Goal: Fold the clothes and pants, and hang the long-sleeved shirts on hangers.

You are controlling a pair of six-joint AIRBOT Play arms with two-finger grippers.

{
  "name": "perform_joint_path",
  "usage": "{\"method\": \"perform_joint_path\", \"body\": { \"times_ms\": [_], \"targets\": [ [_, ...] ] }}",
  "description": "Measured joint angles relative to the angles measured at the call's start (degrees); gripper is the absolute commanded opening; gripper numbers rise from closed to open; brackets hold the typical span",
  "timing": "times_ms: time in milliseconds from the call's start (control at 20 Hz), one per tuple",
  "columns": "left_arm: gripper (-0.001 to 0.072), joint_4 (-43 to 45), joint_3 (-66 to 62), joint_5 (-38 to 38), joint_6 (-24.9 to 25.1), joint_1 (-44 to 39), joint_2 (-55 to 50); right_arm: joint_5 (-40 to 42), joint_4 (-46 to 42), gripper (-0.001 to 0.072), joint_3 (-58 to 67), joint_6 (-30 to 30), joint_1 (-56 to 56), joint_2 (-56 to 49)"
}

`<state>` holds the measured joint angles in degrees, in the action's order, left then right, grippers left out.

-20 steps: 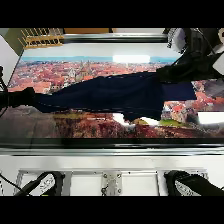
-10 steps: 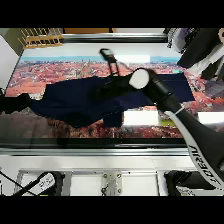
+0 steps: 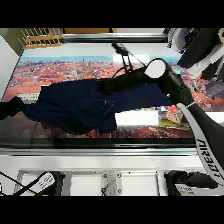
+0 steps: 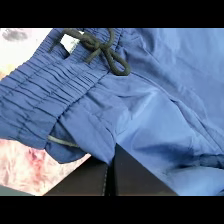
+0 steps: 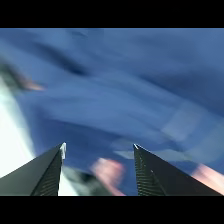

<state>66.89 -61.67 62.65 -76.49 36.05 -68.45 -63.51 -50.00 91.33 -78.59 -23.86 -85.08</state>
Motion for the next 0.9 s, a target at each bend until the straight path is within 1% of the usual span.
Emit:
{"method": "perform_joint_path", "body": {
  "times_ms": [150, 300, 400, 550, 600, 650, 700, 900],
  "targets": [
    [0.0011, -0.07, 0.0, 0.15, 0.0, 0.13, 0.0, -3.06, -7.87, 0.0465, -5.75, -3.26, 4.76, 0.26],
    [0.0011, -0.57, 0.0, 0.15, 0.0, 0.15, 0.0, -1.57, -10.93, 0.0464, -14.01, -4.9, 6.49, -1.01],
    [0.0011, -0.7, 0.0, 0.17, 0.0, 0.15, 0.02, 0.33, -10.12, 0.0463, -17.88, -5.27, 6.54, -3.1],
    [0.0011, -0.87, 0.0, 0.22, 0.0, 0.15, 0.0, 3.37, -6.95, 0.0458, -20.48, -5.27, 5.16, -7.21],
    [0.0011, -0.87, 0.0, 0.24, 0.0, 0.15, 0.0, 4.59, -5.86, 0.0438, -20.94, -5.25, 4.39, -8.5],
    [0.0011, -0.9, 0.0, 0.31, 0.0, 0.15, 0.0, 5.75, -4.85, 0.0398, -21.24, -5.27, 3.61, -9.51],
    [0.0011, -0.9, 0.0, 0.37, 0.0, 0.15, 0.0, 7.08, -3.87, 0.0342, -21.46, -5.27, 2.71, -10.38],
    [0.0011, -0.94, 0.0, 0.42, 0.0, 0.15, 0.0, 12.48, -1.7, 0.0342, -21.84, -5.27, -0.57, -12.04]
  ]
}}
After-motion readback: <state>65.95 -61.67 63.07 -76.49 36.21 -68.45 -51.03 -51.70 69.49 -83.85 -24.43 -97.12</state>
